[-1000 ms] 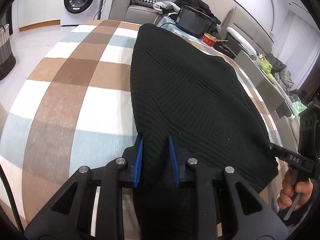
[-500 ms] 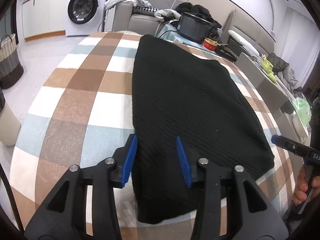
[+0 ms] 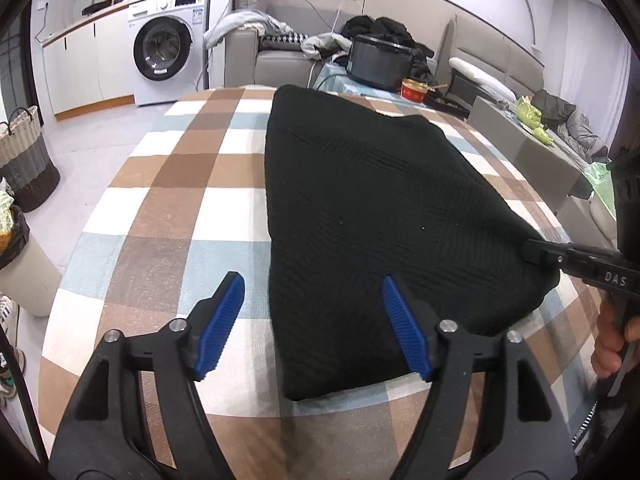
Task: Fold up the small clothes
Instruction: 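Open both grippers and lift them away from the folded sweater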
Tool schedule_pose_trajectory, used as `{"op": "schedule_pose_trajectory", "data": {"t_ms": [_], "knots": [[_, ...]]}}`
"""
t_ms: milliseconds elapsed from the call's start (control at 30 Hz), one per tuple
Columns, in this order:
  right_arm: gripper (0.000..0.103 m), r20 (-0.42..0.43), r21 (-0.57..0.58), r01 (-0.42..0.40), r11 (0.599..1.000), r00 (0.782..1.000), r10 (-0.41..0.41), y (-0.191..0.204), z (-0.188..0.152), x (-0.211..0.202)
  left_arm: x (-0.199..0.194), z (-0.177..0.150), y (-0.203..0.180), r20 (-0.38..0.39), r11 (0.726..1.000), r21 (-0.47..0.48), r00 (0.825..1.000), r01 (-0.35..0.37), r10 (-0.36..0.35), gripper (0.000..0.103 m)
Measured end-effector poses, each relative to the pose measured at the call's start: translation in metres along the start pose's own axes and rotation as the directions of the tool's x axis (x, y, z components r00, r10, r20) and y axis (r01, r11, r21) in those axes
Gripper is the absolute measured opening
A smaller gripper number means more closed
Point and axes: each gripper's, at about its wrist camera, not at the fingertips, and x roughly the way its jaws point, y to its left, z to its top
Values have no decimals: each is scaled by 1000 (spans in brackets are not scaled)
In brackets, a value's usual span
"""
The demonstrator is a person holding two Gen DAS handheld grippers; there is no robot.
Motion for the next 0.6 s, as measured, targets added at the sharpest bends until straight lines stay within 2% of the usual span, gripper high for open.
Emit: {"op": "schedule_pose_trajectory", "data": {"t_ms": [67,133,167,200,233,267,333,400,433,600], "knots": [[7,-21,-27,85,996,996,-85,0,-3,5,-6,-3,1,20,1000,-1,1000,1,-1,77],[19,-39,-44,135,990,990,-137,0,-8,9,-13,-7,2,45,1000,7,999,-11,11,81],[23,-20,-36,140,989,990,-141,0,-9,6,-16,-7,2,55,1000,9,998,-17,17,81],[38,-5,-35,139,990,990,-139,0,-10,1,-20,-8,3,67,1000,10,998,-22,21,82],[58,21,-37,133,990,991,-132,3,-11,-5,-25,-10,4,85,1000,10,996,-23,22,84],[66,55,-43,134,990,990,-132,5,-13,-12,-29,-11,4,97,1000,9,995,-25,24,85],[90,119,-65,149,987,983,-140,10,-14,-24,-38,-14,4,130,998,20,990,-54,51,92],[101,184,-96,187,978,969,-167,18,-15,-35,-45,-16,3,161,998,26,985,-62,57,99],[103,225,-107,213,971,957,-185,21,-17,-41,-50,-18,3,182,998,25,982,-59,53,102],[103,343,-136,205,969,927,-149,26,-24,-57,-67,-22,-4,247,999,27,969,-31,24,102]]}}
